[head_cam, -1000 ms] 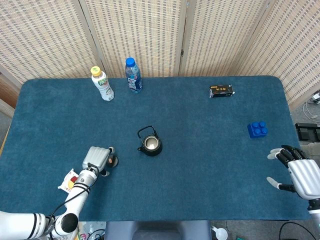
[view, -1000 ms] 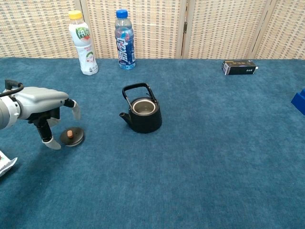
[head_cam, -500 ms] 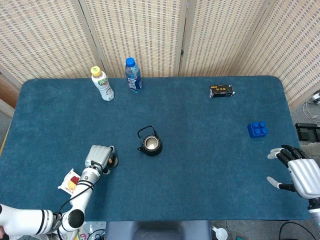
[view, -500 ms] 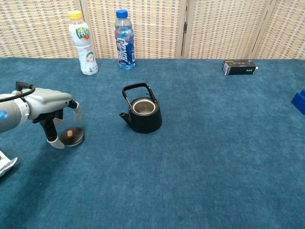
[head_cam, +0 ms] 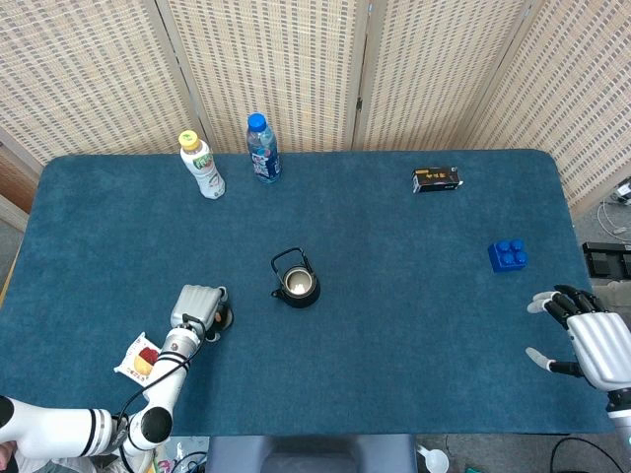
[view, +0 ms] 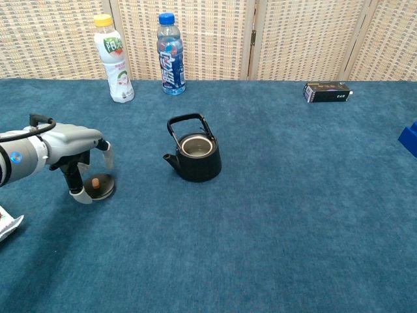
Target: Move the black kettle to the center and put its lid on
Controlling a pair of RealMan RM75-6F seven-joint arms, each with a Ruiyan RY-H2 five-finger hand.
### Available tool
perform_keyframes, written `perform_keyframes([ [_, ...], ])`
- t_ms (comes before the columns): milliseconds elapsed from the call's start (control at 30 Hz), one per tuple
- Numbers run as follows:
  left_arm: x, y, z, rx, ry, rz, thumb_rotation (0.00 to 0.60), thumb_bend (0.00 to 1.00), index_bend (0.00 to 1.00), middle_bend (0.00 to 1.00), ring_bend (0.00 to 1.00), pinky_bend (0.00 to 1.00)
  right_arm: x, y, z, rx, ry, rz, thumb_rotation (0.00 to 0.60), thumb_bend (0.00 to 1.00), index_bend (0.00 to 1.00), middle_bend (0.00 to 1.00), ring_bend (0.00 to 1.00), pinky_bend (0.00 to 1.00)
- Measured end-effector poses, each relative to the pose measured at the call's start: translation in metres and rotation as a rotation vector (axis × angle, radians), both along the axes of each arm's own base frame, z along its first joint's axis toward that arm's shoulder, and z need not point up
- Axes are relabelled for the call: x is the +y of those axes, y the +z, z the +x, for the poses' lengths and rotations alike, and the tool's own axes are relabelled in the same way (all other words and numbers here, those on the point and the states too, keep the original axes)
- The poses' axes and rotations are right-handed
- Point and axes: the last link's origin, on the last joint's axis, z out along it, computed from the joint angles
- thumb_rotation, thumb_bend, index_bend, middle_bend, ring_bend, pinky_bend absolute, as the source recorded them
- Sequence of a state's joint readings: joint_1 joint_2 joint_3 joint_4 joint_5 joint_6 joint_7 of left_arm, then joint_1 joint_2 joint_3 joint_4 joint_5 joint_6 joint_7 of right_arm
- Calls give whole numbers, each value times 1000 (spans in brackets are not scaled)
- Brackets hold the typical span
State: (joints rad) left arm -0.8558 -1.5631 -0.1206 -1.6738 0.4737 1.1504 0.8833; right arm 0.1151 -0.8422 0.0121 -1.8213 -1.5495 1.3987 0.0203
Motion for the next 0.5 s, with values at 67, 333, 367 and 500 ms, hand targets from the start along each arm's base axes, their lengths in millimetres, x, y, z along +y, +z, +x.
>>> perform_keyframes([
  [67,0,-1,0,1,3,-1,600,37,334,925,655,720,0,0,0,-1,0,1,600,175,373,310,174,193],
  [333,0,-5,-1,-9,6,-1,600,36,376,949,665,720,0,0,-1,-1,-2,4,600,175,373,310,174,193],
  [367,0,-6,-1,-11,5,1,600,36,376,949,665,720,0,0,0,-2,-1,3,600,175,373,310,174,193],
  [500,1,-7,0,-11,5,4,600,37,382,949,666,720,-1,0,0,-3,-1,2,600,175,373,311,174,193],
])
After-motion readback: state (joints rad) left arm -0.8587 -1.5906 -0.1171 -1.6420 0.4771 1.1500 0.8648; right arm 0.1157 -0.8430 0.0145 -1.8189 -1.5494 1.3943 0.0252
